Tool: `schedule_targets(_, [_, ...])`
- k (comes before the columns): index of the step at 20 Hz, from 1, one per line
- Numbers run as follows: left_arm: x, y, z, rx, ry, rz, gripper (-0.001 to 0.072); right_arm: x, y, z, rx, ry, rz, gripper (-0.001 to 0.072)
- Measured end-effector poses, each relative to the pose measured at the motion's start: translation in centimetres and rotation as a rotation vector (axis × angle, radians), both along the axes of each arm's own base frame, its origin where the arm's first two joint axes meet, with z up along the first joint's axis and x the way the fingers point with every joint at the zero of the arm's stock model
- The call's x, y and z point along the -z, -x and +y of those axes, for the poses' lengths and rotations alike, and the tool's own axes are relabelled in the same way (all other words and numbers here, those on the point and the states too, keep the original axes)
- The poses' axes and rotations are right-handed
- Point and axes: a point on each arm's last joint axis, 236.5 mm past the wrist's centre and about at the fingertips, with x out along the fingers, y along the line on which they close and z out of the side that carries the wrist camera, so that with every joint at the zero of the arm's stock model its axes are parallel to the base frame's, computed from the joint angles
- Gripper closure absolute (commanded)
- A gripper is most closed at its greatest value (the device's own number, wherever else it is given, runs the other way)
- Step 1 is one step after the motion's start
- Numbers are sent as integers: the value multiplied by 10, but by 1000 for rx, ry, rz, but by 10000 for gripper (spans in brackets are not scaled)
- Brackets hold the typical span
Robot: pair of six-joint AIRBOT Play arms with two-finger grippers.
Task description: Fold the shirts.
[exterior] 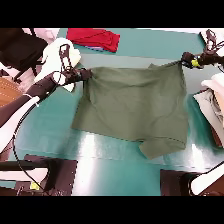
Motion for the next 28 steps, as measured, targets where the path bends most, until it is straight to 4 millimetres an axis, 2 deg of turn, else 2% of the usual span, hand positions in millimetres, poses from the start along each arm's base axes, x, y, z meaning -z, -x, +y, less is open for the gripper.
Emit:
schedule_targets(1, [4, 0, 1, 1, -2, 12, 475, 0, 1, 1, -3, -19, 6, 317])
schedule_targets(2, [9, 2, 0, 8, -4, 29, 85, -1, 2, 0, -5, -34, 11, 317])
schedule_targets(3, [12, 3, 0, 15, -7, 42, -1, -2, 5, -2, -5, -55, 20, 317])
schedule_targets(5, [15, 4, 5, 27, -20, 62, -2, -15, 14, -5, -23, -100, 28, 317])
schedule_targets(7, [8, 5, 24, 21, -36, 76, -2, -35, 34, -18, -39, -118, 31, 317])
schedule_targets(9, [-8, 10, 53, -7, -41, 81, 1, -51, 69, -28, -66, -127, 63, 317])
schedule_targets(10, [-14, 16, 69, -20, -45, 96, 72, -58, 91, -34, -76, -132, 82, 317])
schedule_targets(11, [-17, 25, 82, -21, -48, 124, 78, -61, 111, -40, -72, -133, 95, 318])
schedule_targets(13, [-9, 55, 98, 10, -52, 224, 77, -68, 152, -49, -43, -160, 91, 318])
schedule_targets(15, [3, 85, 101, 62, -44, 313, 77, -63, 186, -54, 2, -208, 66, 318])
schedule_targets(16, [5, 94, 98, 91, -28, 334, 78, -60, 197, -53, 22, -238, 41, 318])
schedule_targets(17, [1, 94, 93, 105, -2, 318, 79, -59, 202, -49, 34, -271, 15, 317])
schedule_targets(18, [-7, 87, 89, 108, 32, 277, 79, -55, 203, -45, 39, -298, -4, 301])
schedule_targets(19, [-17, 75, 87, 103, 57, 227, 77, -52, 198, -42, 48, -322, -27, 263])
schedule_targets(20, [-28, 57, 85, 97, 85, 173, 74, -53, 189, -39, 52, -351, -52, 263])
schedule_targets(21, [-34, 41, 80, 112, 103, 146, -13, -53, 177, -34, 48, -384, -71, 261])
schedule_targets(22, [-37, 24, 73, 134, 123, 128, -13, -53, 166, -31, 41, -404, -83, 242])
schedule_targets(23, [-36, 9, 65, 165, 135, 124, -13, -55, 150, -30, 41, -425, -103, 181])
schedule_targets(24, [-34, -8, 59, 189, 144, 116, -13, -54, 135, -29, 36, -436, -115, 171])
schedule_targets(25, [-31, -22, 54, 213, 144, 112, -12, -52, 124, -25, 23, -448, -116, 120])
schedule_targets(28, [-14, -57, 50, 236, 103, 106, 0, -43, 91, -25, 1, -471, -119, 119])
